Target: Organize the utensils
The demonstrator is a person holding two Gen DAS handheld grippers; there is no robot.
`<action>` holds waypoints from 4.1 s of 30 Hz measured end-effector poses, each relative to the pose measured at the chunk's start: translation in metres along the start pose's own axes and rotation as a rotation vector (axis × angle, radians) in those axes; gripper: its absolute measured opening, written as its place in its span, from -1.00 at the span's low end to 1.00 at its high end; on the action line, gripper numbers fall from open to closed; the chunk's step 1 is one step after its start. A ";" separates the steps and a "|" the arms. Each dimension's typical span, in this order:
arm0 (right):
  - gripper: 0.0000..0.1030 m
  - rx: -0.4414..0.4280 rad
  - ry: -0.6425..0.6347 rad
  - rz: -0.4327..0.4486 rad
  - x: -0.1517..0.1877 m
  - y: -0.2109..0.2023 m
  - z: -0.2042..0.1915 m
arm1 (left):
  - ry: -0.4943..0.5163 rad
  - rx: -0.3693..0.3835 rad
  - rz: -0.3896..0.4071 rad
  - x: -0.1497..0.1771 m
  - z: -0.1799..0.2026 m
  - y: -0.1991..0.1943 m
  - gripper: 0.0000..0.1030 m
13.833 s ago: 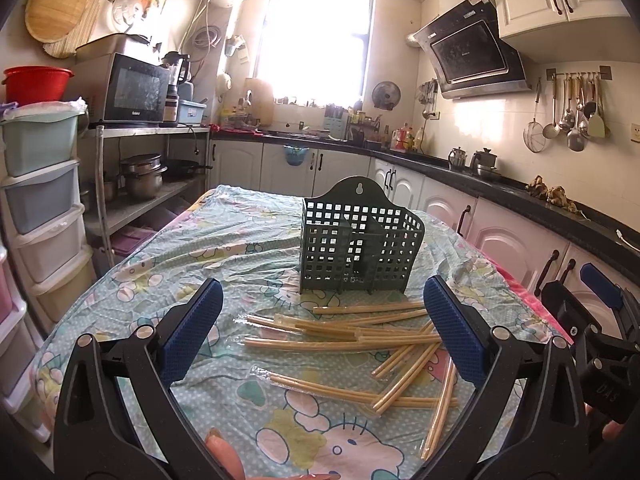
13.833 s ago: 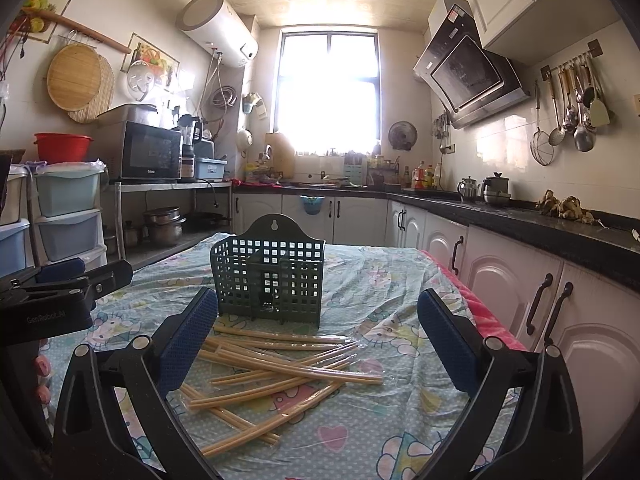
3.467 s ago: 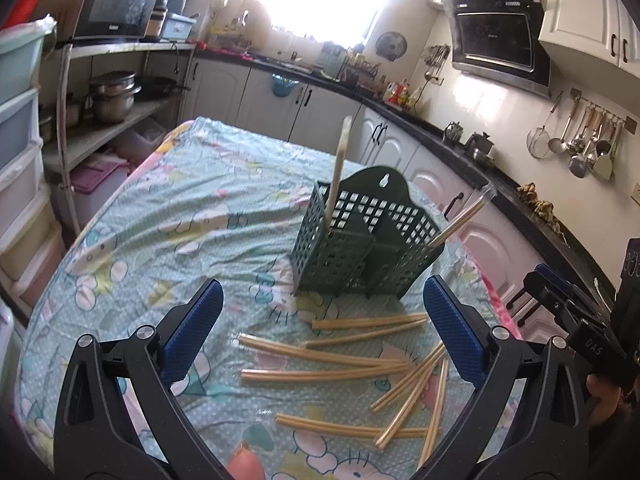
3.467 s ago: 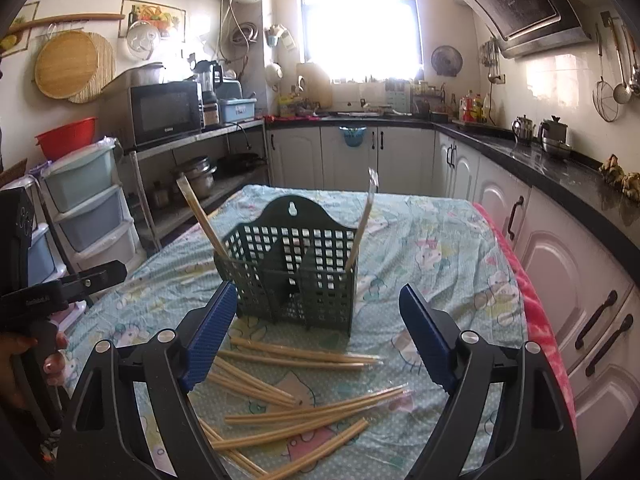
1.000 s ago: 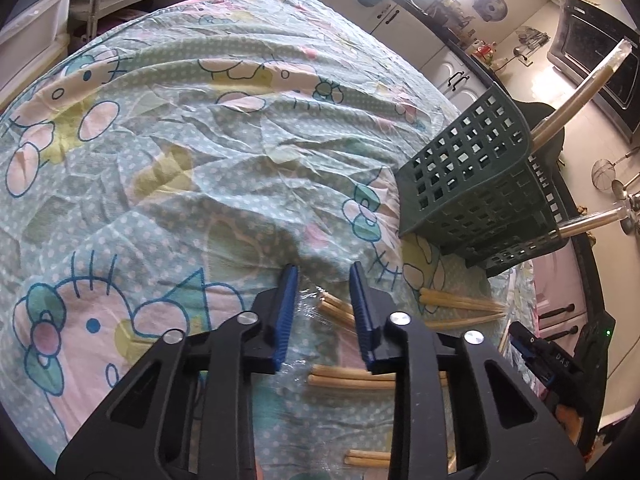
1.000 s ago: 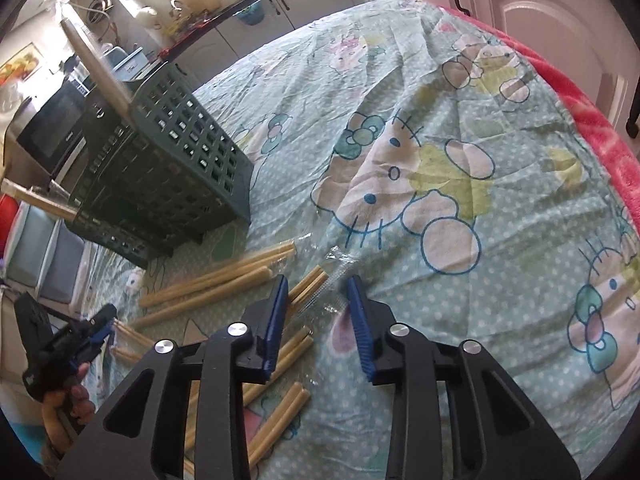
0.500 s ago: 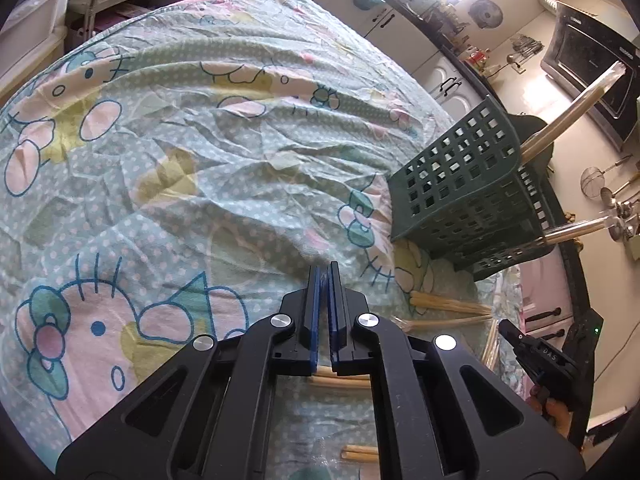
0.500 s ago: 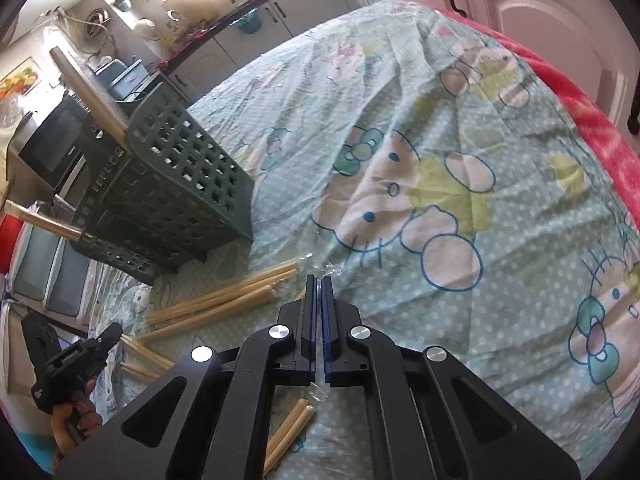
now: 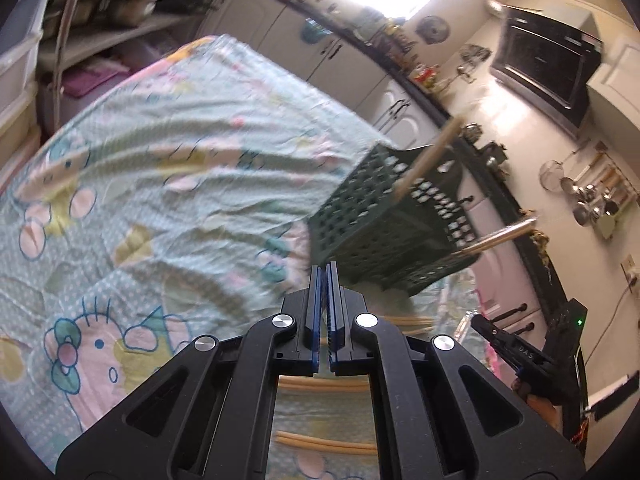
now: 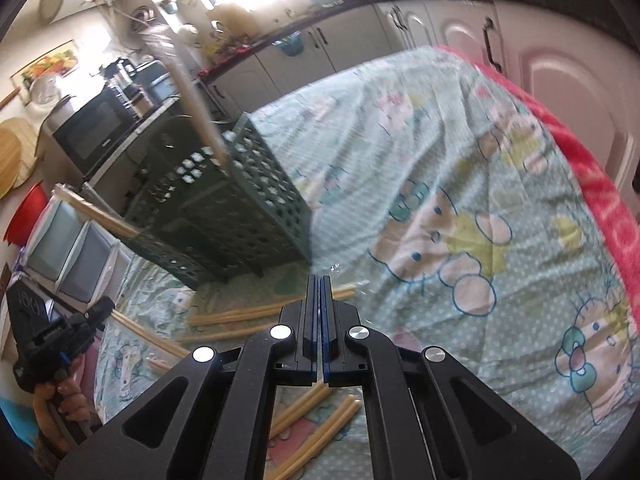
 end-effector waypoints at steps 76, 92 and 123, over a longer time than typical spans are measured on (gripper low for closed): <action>-0.98 -0.291 -0.292 0.445 -0.170 -0.094 -0.165 | 0.222 0.353 0.256 -0.129 0.200 -0.044 -0.99; -0.98 -0.248 -0.284 0.498 -0.202 -0.074 -0.154 | 0.225 0.310 0.262 -0.141 0.199 -0.018 -0.99; -0.98 -0.160 -0.284 0.372 -0.148 0.005 -0.118 | 0.232 0.226 0.110 -0.086 0.165 0.048 -0.99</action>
Point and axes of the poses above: each gripper's, at about its wrist camera, not at the fingertips, and y roughly the way its jaws point, z to its right, x to its underside, the point moved 3 cm from there along y, roughly the way its jaws point, and after that the axes turned 15 degrees about z, right-handed, at the moved point
